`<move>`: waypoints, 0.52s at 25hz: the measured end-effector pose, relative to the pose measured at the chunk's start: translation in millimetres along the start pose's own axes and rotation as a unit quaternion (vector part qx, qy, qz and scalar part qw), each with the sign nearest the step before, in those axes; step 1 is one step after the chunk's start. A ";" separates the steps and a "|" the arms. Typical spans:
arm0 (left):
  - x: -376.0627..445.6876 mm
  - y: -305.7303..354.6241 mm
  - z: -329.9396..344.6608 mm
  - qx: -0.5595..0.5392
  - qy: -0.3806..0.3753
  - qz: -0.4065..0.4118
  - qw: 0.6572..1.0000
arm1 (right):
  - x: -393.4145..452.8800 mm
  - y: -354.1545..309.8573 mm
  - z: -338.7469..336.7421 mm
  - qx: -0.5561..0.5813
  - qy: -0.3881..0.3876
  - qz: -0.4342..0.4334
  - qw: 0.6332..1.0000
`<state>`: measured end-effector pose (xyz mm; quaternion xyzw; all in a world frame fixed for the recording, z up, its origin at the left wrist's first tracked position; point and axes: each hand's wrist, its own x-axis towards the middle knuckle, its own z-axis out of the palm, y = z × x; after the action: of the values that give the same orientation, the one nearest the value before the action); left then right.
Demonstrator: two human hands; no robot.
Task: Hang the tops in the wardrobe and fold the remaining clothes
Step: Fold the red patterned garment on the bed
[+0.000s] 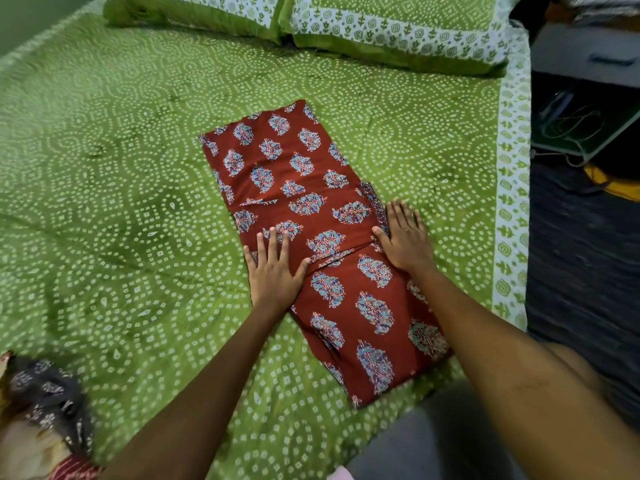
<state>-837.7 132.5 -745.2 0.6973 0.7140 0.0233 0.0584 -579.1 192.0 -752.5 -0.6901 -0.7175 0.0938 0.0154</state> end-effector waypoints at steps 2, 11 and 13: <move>-26.6 5.9 5.0 -0.008 0.008 0.053 0.999 | -17.7 12.8 -0.1 -0.025 -0.008 -0.029 0.999; -117.2 12.3 19.5 -0.012 -0.037 0.400 0.916 | -103.7 67.2 -13.5 -0.139 -0.048 -0.290 0.946; -129.6 9.1 20.2 0.007 -0.040 0.435 0.900 | -114.9 82.6 -17.1 -0.170 -0.078 -0.349 0.918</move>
<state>-823.7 2.4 -757.6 0.9390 0.3372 0.0136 0.0664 -489.6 82.3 -736.3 -0.3786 -0.9168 0.0124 -0.1265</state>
